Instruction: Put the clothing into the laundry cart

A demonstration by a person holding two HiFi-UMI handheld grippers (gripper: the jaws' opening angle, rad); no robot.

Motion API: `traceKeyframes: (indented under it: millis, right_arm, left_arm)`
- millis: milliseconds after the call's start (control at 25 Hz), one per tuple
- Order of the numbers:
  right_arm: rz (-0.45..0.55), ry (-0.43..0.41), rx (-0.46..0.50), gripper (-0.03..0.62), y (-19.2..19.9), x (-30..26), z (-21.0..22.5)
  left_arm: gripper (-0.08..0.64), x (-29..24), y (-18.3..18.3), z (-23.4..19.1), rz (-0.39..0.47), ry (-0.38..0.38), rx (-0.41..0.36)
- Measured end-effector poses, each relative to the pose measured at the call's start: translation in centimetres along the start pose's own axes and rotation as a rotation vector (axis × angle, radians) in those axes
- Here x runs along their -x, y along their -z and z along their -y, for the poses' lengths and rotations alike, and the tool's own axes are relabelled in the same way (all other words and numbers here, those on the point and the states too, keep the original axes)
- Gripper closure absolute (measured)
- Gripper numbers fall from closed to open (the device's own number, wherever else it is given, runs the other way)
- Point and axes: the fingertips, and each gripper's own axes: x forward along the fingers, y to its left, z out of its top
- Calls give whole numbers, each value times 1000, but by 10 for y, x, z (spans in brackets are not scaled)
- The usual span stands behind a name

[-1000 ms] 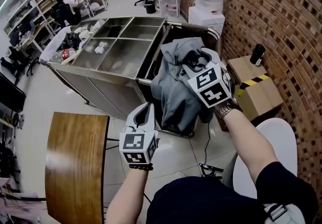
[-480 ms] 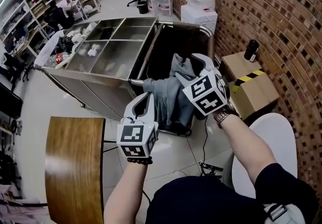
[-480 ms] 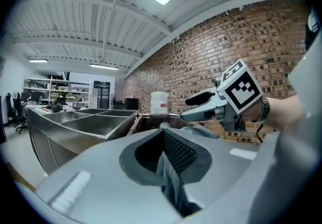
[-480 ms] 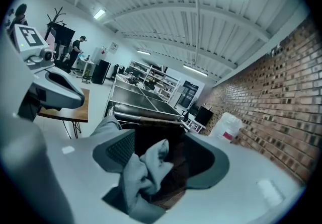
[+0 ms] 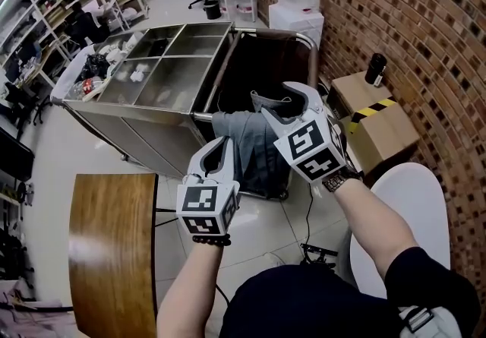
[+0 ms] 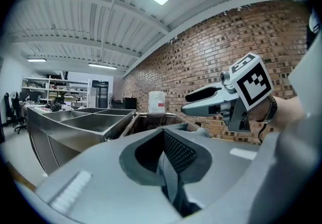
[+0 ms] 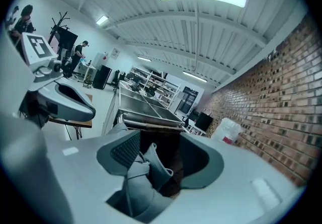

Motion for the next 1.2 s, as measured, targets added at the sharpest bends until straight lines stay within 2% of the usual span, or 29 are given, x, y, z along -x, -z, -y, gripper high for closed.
traceKeyframes:
  millis: [160, 280, 600, 880, 1200]
  right_arm:
    - [23, 11, 4, 408, -8, 21, -15]
    - [15, 15, 1, 423, -12, 38, -29]
    - [5, 37, -28, 423, -28, 97, -67]
    - [38, 48, -53, 426, -54, 152, -103]
    - [67, 91, -55, 470, -75, 216, -141]
  left_arm:
    - [557, 16, -4, 10, 1, 11, 3]
    - [557, 30, -11, 17, 4, 24, 16]
    - [557, 84, -39, 45, 17, 54, 31]
    - [557, 135, -57, 68, 30, 75, 37]
    - [557, 188, -71, 98, 46, 112, 30]
